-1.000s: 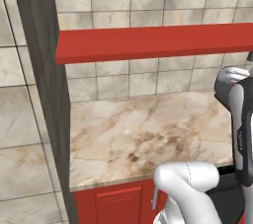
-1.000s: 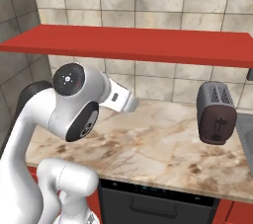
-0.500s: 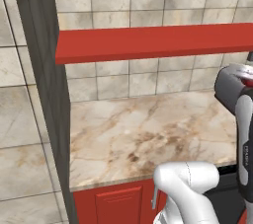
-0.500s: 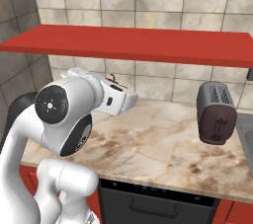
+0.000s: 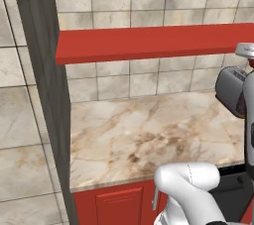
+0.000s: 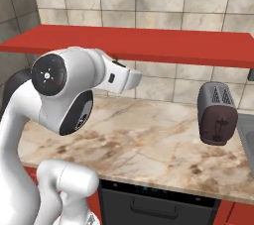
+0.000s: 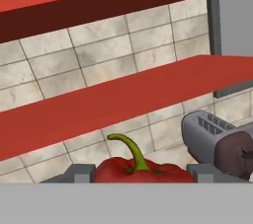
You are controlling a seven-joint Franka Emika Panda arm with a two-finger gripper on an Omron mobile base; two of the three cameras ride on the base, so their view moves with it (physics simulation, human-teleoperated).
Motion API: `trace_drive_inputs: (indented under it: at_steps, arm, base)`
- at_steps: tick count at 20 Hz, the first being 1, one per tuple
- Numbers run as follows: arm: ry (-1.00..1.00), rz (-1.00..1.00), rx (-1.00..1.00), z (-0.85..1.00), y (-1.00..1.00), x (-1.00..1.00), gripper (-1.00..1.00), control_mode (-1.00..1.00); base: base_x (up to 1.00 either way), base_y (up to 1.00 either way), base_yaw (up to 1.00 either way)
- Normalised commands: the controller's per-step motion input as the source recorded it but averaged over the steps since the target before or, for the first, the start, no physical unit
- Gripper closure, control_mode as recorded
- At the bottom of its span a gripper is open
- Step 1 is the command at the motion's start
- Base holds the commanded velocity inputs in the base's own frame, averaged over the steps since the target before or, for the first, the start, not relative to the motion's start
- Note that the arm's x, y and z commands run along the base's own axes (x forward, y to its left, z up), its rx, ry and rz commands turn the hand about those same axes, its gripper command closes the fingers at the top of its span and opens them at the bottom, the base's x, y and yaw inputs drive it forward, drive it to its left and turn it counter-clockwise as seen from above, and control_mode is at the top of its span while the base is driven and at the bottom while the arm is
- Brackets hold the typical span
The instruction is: Pick the bell pepper from the counter and place it in the cabinet.
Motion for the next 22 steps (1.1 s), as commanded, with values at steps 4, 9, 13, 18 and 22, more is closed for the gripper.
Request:
trace_drive_inputs:
  at_steps: [4, 9, 13, 18, 22]
  arm:
    - [0.01, 0.0, 0.0, 0.0, 0.0, 0.48, 1.0, -1.0]
    - [-0.01, 0.0, 0.0, 0.01, -0.02, 0.38, 1.0, -1.0]
    - [-0.05, 0.0, -0.02, 0.01, -0.03, 0.28, 1.0, -1.0]
    - [0.0, 0.0, 0.0, 0.0, -0.03, 0.42, 1.0, -1.0]
    - [0.02, 0.0, 0.0, 0.0, -0.07, 0.53, 1.0, -1.0]
  base:
    - [0.0, 0.0, 0.0]
    - [0.0, 0.0, 0.0]
    - [0.0, 0.0, 0.0]
    - [0.0, 0.0, 0.0]
    - [0.0, 0.0, 0.0]
